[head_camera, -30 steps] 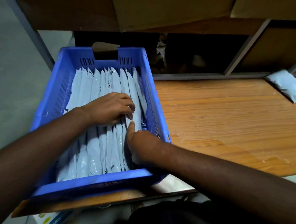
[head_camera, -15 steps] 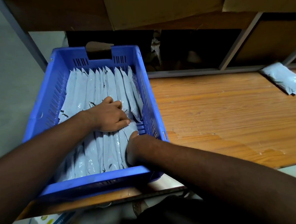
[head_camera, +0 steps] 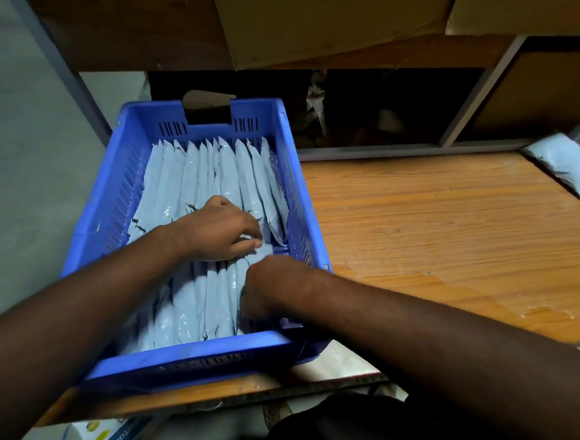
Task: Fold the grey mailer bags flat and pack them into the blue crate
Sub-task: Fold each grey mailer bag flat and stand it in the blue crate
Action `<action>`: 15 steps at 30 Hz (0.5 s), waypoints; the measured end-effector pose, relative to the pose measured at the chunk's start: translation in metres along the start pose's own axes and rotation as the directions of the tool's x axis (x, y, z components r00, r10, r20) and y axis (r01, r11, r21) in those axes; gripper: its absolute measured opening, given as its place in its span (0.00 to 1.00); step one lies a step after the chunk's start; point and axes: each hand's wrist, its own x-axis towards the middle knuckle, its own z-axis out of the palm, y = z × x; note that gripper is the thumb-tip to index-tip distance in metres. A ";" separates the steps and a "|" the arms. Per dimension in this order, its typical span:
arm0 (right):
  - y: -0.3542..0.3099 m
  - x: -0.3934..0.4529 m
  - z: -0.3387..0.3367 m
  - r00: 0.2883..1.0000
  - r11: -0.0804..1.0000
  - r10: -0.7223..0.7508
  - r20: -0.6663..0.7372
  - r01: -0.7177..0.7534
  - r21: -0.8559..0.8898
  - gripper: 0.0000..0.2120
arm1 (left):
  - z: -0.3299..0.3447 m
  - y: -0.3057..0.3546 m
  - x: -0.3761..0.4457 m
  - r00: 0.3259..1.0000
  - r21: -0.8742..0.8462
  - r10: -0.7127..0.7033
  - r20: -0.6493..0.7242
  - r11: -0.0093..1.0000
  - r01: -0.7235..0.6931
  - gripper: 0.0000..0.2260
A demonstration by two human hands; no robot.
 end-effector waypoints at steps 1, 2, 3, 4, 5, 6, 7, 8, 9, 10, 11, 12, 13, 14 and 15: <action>0.006 -0.011 -0.008 0.991 1.000 -0.024 -0.128 0.026 0.013 0.13 | -0.005 0.003 -0.005 0.999 -0.011 -0.012 -0.044 1.000 0.011 0.19; 0.012 -0.023 -0.016 0.967 0.997 -0.040 -0.253 0.055 0.051 0.14 | -0.011 0.007 -0.011 0.996 -0.036 -0.029 -0.084 0.999 0.026 0.19; 0.020 -0.030 -0.023 0.922 0.987 -0.064 -0.382 0.114 0.109 0.14 | -0.017 0.011 -0.018 0.989 -0.091 -0.063 -0.130 0.995 0.051 0.18; 0.031 -0.038 -0.030 0.867 0.969 -0.086 -0.490 0.187 0.162 0.14 | -0.021 0.015 -0.023 0.977 -0.163 -0.113 -0.181 0.983 0.083 0.14; 0.044 -0.044 -0.033 0.817 0.944 -0.096 -0.568 0.256 0.209 0.13 | -0.024 0.017 -0.027 0.961 -0.232 -0.163 -0.225 0.966 0.110 0.10; 0.057 -0.049 -0.036 0.787 0.914 -0.094 -0.610 0.311 0.260 0.13 | -0.026 0.019 -0.030 0.939 -0.295 -0.209 -0.271 0.947 0.126 0.10; 0.072 -0.051 -0.035 0.770 0.889 -0.094 -0.631 0.350 0.294 0.13 | -0.029 0.023 -0.031 0.917 -0.342 -0.252 -0.308 0.929 0.140 0.12; 0.085 -0.054 -0.033 0.758 0.879 -0.094 -0.645 0.368 0.304 0.13 | -0.031 0.026 -0.031 0.898 -0.375 -0.287 -0.333 0.914 0.153 0.14; 0.096 -0.054 -0.030 0.740 0.876 -0.085 -0.667 0.375 0.304 0.14 | -0.033 0.030 -0.030 0.882 -0.396 -0.308 -0.356 0.905 0.156 0.15; 0.106 -0.053 -0.026 0.722 0.875 -0.067 -0.689 0.374 0.308 0.14 | -0.036 0.035 -0.028 0.870 -0.409 -0.318 -0.376 0.900 0.152 0.14; 0.114 -0.052 -0.023 0.702 0.872 -0.047 -0.711 0.376 0.313 0.14 | -0.039 0.040 -0.025 0.861 -0.415 -0.320 -0.396 0.898 0.143 0.14; 0.121 -0.051 -0.020 0.683 0.867 -0.025 -0.730 0.378 0.324 0.14 | -0.042 0.045 -0.021 0.853 -0.417 -0.316 -0.415 0.899 0.130 0.13; 0.128 -0.050 -0.018 0.666 0.859 -0.002 -0.746 0.383 0.340 0.13 | -0.044 0.049 -0.016 0.847 -0.418 -0.308 -0.433 0.901 0.114 0.12; 0.135 -0.051 -0.016 0.653 0.848 0.019 -0.757 0.390 0.358 0.13 | -0.047 0.053 -0.011 0.842 -0.426 -0.302 -0.448 0.900 0.096 0.12; 0.142 -0.053 -0.014 0.641 0.838 0.034 -0.767 0.399 0.371 0.13 | -0.049 0.057 -0.004 0.836 -0.443 -0.302 -0.458 0.893 0.079 0.12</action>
